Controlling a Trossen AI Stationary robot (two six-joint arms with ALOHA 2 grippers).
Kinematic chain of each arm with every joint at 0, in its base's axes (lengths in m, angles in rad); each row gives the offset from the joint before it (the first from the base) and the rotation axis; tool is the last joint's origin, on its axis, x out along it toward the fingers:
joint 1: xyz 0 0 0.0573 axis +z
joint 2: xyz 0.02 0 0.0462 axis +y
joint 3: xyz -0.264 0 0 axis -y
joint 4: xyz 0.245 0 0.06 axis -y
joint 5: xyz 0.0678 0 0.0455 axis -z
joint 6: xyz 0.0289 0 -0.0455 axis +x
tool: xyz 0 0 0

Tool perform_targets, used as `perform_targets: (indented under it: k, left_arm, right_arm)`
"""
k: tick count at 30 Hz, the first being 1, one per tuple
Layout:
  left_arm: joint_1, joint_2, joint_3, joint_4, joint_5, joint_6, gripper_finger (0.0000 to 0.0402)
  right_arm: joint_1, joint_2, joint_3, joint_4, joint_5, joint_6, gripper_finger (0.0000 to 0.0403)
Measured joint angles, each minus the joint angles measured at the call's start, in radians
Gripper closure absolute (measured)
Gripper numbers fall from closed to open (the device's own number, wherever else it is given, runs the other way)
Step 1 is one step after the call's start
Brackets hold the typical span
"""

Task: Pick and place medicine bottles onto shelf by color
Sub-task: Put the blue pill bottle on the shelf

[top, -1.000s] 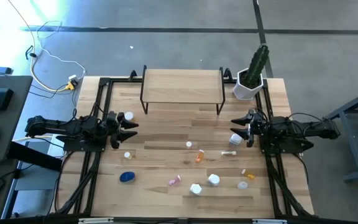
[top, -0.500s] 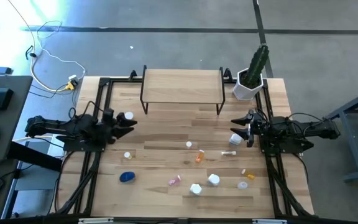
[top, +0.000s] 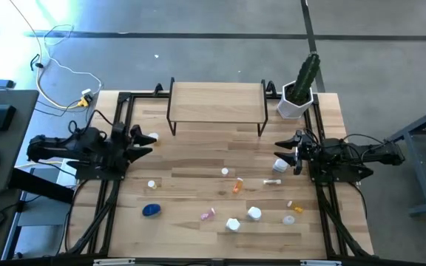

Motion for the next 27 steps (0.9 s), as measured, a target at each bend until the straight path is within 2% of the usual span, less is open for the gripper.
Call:
perform_targets:
  k: [8,17,27]
  left_arm:
    - [0.0,0.148,0.207,-0.214,0.025,0.044,0.0158]
    - [-0.001,0.348,0.462,-0.436,0.148,0.045,0.0158]
    - [-0.039,0.544,0.717,-0.753,0.157,0.044,0.0158]
  right_arm:
    - [0.0,0.0,0.0,0.0,0.0,0.0,0.0188]
    - [0.0,0.0,0.0,0.0,0.0,0.0,0.0188]
    - [0.0,0.0,0.0,0.0,0.0,0.0,0.0188]
